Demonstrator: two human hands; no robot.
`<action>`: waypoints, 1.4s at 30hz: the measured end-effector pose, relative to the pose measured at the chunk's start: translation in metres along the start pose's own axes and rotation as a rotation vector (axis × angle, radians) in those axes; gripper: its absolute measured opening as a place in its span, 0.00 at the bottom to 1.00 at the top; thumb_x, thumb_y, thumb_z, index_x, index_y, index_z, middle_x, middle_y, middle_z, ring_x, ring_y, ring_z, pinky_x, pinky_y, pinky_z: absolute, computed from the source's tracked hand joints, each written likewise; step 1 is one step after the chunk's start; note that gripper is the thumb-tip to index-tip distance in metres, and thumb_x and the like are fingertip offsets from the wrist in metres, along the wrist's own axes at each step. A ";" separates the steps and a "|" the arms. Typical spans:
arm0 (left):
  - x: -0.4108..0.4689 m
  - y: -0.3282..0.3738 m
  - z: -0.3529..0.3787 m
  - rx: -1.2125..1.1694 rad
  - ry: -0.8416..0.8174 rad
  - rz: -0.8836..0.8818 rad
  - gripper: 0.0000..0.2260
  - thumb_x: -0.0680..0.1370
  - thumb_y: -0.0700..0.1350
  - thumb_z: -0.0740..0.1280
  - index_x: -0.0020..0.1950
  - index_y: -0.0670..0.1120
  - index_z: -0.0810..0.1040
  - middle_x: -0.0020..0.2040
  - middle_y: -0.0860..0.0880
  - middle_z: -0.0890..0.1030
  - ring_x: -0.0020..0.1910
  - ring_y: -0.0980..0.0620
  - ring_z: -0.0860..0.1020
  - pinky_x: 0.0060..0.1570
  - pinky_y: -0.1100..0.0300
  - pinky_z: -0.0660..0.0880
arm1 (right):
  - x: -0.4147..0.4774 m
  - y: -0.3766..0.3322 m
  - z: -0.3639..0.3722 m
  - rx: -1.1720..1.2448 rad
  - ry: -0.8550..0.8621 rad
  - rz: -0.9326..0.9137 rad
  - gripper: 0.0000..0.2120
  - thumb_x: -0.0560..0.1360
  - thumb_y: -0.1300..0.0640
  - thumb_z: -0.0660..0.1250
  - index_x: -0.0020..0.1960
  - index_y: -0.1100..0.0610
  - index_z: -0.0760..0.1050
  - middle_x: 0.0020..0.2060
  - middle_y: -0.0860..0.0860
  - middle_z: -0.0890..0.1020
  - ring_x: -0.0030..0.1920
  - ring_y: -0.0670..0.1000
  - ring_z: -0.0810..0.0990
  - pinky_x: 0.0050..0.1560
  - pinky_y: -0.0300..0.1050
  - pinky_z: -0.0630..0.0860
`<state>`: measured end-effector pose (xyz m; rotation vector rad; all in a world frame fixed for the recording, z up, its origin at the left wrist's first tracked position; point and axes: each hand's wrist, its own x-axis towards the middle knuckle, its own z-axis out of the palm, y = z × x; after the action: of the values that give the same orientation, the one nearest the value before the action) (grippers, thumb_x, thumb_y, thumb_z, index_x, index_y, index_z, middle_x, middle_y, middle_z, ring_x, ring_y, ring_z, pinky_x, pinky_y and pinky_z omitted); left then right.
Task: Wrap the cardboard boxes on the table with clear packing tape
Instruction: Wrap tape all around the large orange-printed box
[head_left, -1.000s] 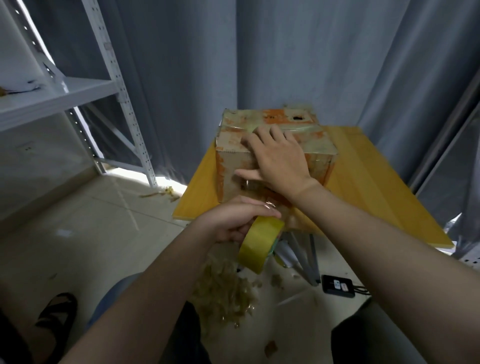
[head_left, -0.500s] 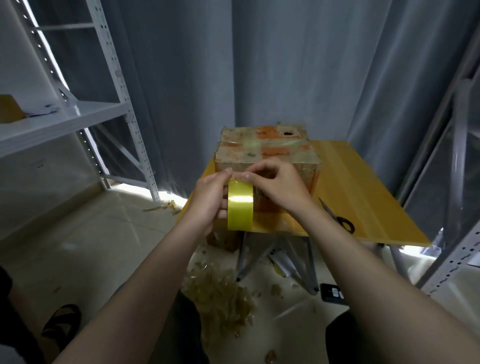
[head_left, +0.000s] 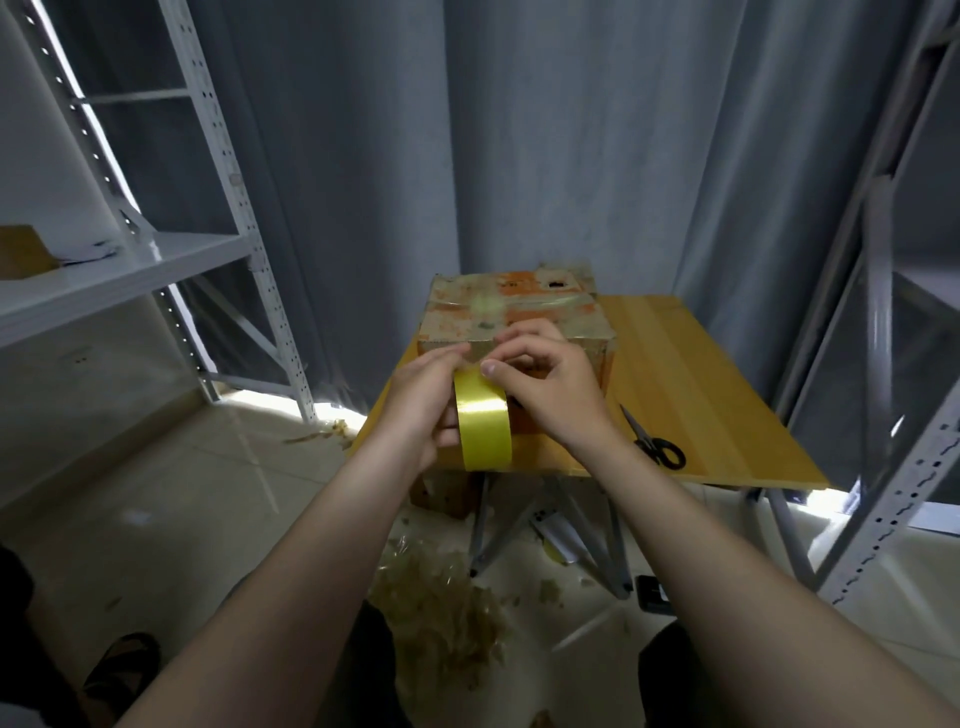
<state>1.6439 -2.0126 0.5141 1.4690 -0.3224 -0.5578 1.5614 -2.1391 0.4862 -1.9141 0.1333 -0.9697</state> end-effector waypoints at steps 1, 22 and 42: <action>0.002 -0.001 0.000 0.001 -0.003 0.008 0.12 0.82 0.43 0.64 0.61 0.53 0.84 0.37 0.49 0.83 0.25 0.54 0.78 0.23 0.61 0.73 | -0.001 -0.001 -0.001 -0.022 0.002 -0.017 0.03 0.75 0.60 0.77 0.44 0.53 0.86 0.54 0.51 0.78 0.56 0.43 0.79 0.57 0.37 0.76; 0.039 0.034 0.168 0.190 -0.324 0.178 0.12 0.85 0.57 0.58 0.64 0.54 0.72 0.51 0.45 0.85 0.48 0.44 0.81 0.46 0.50 0.78 | 0.031 -0.002 -0.121 -0.303 0.698 0.155 0.32 0.75 0.55 0.75 0.73 0.49 0.63 0.46 0.46 0.81 0.46 0.45 0.81 0.42 0.30 0.70; 0.152 0.045 0.023 0.984 0.091 0.399 0.16 0.81 0.42 0.64 0.69 0.47 0.76 0.68 0.45 0.78 0.68 0.42 0.76 0.67 0.51 0.72 | 0.094 0.045 -0.070 -0.678 0.258 0.141 0.14 0.84 0.48 0.61 0.59 0.56 0.79 0.58 0.57 0.80 0.64 0.61 0.72 0.65 0.54 0.68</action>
<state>1.7659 -2.1135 0.5414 2.2770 -0.8742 0.0341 1.5912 -2.2560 0.5206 -2.3259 0.8268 -1.1651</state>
